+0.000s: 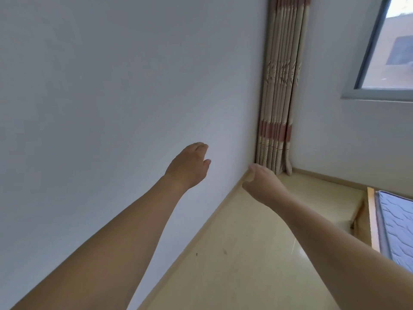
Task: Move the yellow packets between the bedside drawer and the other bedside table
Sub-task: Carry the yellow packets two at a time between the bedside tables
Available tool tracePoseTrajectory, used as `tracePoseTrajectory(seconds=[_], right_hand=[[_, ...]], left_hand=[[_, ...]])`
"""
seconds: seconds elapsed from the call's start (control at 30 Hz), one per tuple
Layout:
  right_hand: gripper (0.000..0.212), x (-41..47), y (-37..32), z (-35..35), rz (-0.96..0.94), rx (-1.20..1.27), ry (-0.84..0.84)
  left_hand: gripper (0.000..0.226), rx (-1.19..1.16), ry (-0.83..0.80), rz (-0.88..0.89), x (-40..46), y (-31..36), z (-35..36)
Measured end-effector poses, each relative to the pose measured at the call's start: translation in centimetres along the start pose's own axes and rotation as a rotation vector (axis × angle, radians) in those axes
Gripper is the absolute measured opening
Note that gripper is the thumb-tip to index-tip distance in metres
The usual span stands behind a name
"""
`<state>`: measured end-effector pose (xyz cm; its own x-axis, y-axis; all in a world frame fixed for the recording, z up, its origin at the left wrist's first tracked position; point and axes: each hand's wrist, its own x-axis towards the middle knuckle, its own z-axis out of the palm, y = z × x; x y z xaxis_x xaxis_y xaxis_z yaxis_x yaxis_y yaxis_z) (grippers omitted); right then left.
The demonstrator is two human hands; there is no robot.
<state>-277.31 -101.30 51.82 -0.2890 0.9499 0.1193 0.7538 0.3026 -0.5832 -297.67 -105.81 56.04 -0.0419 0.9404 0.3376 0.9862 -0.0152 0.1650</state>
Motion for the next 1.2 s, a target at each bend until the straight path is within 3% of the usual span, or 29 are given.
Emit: tracePoseTrajectory(seconds=[0.33,0.73,1.03,1.2], right_hand=[[0.038,23.5,11.1,-4.4,0.181,-0.060,0.100],[0.057,51.3,25.2,-16.3,0.329,-0.081,0.256],[0.059,70.1,37.2,-19.6,0.426,-0.156,0.314],[0.059,81.2,42.6,-26.2,0.515,-0.189,0.419]], left_hand=[[0.049,-0.127,-0.014,0.283,28.4,4.3,11.8],[0.051,-0.115,0.024,0.552,62.6,14.6,21.3],[0.054,-0.155,-0.039,0.604,85.6,19.0,33.3],[0.056,-0.235,-0.024,0.646,99.8,24.3,36.8]])
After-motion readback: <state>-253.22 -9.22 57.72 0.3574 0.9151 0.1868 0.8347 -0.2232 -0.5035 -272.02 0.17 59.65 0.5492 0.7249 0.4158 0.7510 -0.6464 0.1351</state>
